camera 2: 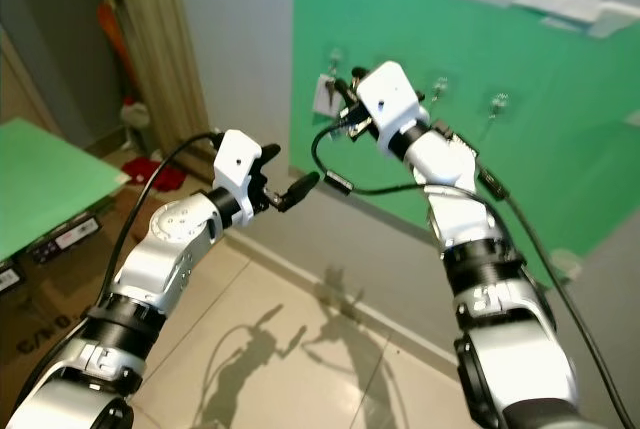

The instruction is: Hang keys on a hook

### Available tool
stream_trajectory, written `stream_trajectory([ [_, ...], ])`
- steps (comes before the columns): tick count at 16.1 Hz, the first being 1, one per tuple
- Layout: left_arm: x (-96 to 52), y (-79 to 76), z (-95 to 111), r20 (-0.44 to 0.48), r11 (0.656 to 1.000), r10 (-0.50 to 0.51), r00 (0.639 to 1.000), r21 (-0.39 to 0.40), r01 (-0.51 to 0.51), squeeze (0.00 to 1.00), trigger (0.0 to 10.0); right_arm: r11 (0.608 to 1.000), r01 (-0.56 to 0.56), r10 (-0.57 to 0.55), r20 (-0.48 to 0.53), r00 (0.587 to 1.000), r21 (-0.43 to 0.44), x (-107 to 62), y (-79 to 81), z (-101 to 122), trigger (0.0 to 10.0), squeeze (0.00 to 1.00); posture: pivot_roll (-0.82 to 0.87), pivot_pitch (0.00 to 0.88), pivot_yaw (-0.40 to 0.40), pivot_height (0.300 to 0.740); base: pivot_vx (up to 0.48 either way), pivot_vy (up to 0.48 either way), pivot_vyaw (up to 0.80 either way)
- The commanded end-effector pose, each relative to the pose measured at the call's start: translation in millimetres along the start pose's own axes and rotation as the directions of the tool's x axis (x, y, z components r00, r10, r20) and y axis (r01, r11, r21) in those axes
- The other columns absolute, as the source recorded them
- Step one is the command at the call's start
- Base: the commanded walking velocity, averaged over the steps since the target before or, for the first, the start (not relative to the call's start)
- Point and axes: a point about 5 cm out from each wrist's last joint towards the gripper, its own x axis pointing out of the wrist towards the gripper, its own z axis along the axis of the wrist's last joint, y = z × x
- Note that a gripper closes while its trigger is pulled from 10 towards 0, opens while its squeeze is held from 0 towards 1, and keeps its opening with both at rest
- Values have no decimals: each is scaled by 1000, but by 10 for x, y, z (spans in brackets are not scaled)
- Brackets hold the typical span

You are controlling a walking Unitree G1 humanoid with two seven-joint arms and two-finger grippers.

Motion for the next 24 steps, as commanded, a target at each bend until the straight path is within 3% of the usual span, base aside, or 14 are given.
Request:
stream_trajectory([
  [1,4,8,13,3,1000,6,1000,-4,-6,0,10000,998,49,-50,25,998,29,-35,-74,65,0,0,-3,0,-1,740,431,0,0],
  [3,-14,46,-2,-1,999,24,1000,-20,-24,0,10000,989,103,-108,42,993,103,-175,41,92,0,0,-6,0,1,740,431,0,0],
  [9,-15,48,8,11,999,25,1000,-39,-25,0,10000,981,151,-153,6,988,123,-302,67,68,0,0,-16,0,12,740,426,40,0],
  [12,-10,33,17,19,999,25,999,-37,-25,0,10000,983,133,-134,2,991,129,-293,95,84,0,0,-15,0,5,740,414,105,0],
  [16,-14,41,14,20,999,37,999,-36,-36,0,10000,979,83,-86,4,996,188,-262,177,131,0,0,-15,0,4,740,0,0,0],
  [20,-11,38,14,22,999,35,999,-38,-34,0,10000,975,71,-72,-5,997,211,-262,190,131,0,0,-17,0,8,740,0,0,0],
  [24,-7,42,20,22,999,32,999,-33,-32,0,10000,954,85,-82,-21,996,287,-226,192,86,0,0,-14,0,7,740,0,0,0],
])
